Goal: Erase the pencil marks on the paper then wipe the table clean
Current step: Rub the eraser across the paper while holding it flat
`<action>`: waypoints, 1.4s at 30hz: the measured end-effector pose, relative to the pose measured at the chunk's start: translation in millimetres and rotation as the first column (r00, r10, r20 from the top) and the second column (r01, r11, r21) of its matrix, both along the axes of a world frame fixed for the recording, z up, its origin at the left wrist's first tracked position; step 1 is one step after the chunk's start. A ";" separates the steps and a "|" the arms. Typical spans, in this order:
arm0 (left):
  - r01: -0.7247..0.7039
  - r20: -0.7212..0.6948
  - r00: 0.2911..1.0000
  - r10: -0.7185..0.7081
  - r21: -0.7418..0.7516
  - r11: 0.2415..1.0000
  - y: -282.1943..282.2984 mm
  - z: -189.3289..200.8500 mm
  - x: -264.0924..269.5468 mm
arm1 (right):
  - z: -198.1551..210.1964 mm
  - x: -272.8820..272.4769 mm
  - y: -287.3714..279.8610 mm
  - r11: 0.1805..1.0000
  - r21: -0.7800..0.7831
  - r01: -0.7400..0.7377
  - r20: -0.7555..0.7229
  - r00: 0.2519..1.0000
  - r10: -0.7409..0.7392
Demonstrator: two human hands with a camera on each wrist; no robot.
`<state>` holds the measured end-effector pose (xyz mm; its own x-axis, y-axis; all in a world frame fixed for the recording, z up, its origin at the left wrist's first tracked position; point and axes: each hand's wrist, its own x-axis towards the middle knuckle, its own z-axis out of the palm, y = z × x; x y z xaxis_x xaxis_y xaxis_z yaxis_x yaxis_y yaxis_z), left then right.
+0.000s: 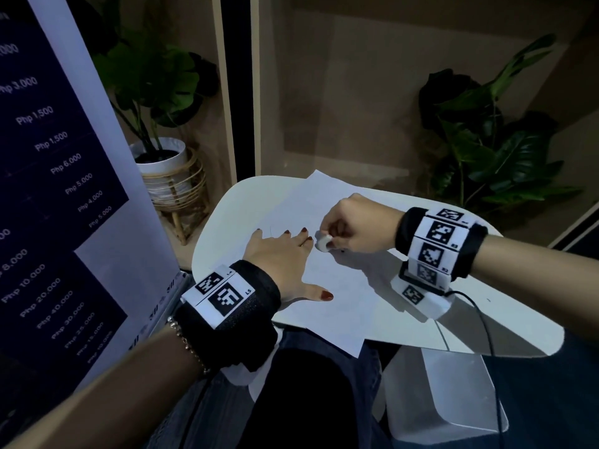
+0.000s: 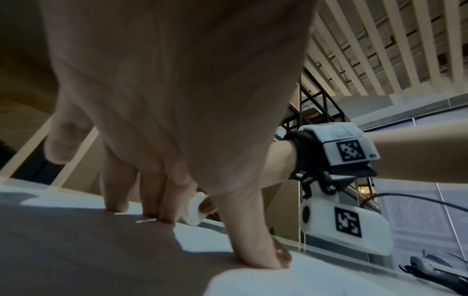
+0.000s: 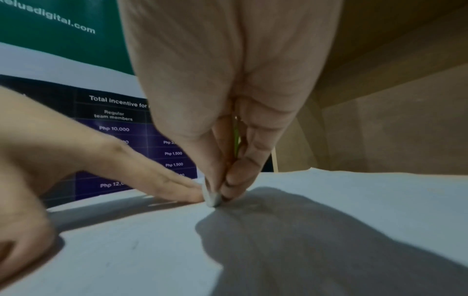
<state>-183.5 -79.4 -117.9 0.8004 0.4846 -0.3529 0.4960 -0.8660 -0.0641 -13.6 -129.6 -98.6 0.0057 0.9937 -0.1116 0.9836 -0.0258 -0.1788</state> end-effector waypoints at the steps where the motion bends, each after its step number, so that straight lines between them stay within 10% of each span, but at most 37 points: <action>1: 0.001 0.000 1.000 -0.001 -0.001 1.000 -0.1 0.0 -0.3 | 0.3 0.8 -4.5 1.000 -0.021 -0.024 -0.016 1.000 0.023; 10: 0.008 -0.010 1.000 -0.008 0.006 1.000 -1.3 0.3 -0.3 | 18.7 -5.5 -34.7 0.929 -0.330 -0.167 -0.107 0.984 0.140; 15: 0.017 0.010 1.000 -0.017 0.004 1.000 -1.0 0.0 -1.9 | 13.3 -3.3 -19.7 0.991 -0.106 -0.082 -0.032 0.996 0.079; 22: 0.014 0.001 1.000 -0.014 0.014 1.000 -1.3 -0.5 -1.2 | 21.8 -5.2 -30.8 0.924 -0.355 -0.141 -0.051 0.990 0.131; 28: 0.001 0.010 1.000 -0.001 -0.003 1.000 -1.3 -1.8 -1.6 | 14.8 2.2 -2.5 0.996 0.076 0.055 0.021 0.998 -0.056; 42: -0.023 0.002 1.000 0.023 -0.010 1.000 -0.1 -3.8 -2.2 | 9.8 -4.7 -9.2 0.978 -0.172 -0.115 0.049 0.991 0.125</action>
<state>-185.7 -79.5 -121.7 0.7899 0.4994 -0.3559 0.5159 -0.8549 -0.0544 -18.3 -138.8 -88.8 -0.1005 0.9545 -0.2808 0.9901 0.0682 -0.1228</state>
